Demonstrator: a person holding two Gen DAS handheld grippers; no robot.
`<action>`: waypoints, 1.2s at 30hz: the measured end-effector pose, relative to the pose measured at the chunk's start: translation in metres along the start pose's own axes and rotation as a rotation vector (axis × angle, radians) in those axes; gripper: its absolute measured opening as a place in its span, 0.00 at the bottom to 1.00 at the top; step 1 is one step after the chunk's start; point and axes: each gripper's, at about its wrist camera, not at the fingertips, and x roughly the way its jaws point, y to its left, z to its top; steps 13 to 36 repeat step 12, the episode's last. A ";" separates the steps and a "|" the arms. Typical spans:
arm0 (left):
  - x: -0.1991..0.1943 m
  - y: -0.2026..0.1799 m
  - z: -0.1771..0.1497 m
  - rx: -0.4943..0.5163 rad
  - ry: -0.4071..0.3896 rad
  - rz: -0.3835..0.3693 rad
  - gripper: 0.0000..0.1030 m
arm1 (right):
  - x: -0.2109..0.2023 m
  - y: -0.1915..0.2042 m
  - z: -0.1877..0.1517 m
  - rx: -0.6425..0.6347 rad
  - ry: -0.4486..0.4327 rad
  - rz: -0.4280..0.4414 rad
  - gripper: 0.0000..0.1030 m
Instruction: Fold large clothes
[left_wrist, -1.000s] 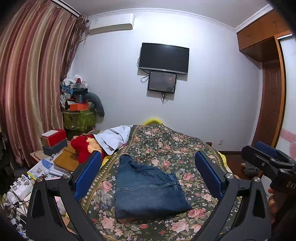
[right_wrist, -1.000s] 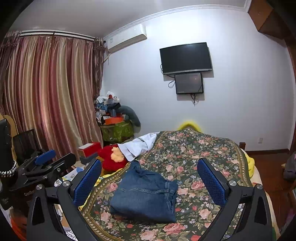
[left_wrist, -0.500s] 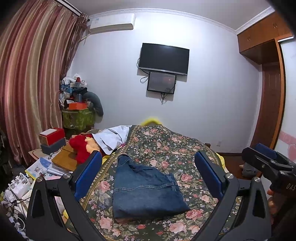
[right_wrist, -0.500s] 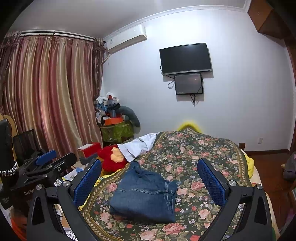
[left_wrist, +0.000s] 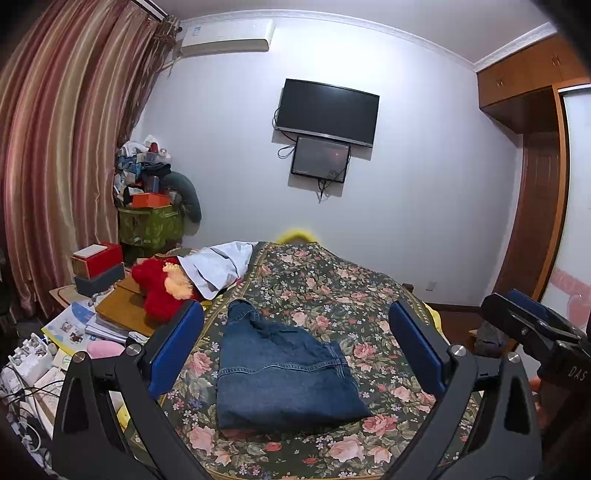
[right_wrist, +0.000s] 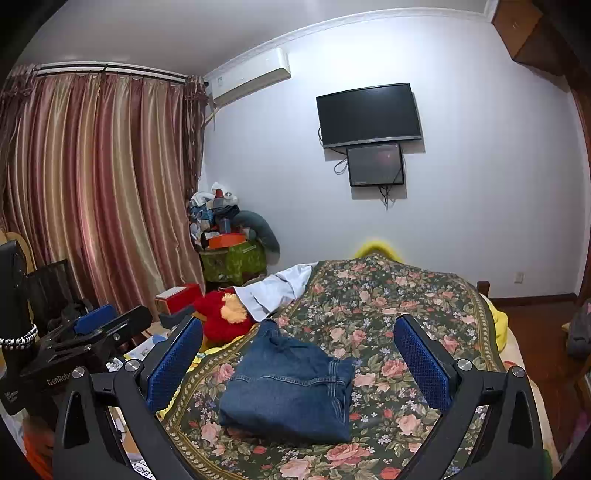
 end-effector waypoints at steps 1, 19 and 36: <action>0.000 -0.001 0.000 0.003 0.001 -0.002 0.98 | 0.000 0.000 0.000 -0.001 0.000 0.000 1.00; 0.001 -0.007 -0.002 0.036 0.006 -0.007 0.98 | 0.000 -0.001 0.000 0.000 0.002 0.002 1.00; 0.001 -0.007 -0.002 0.036 0.006 -0.007 0.98 | 0.000 -0.001 0.000 0.000 0.002 0.002 1.00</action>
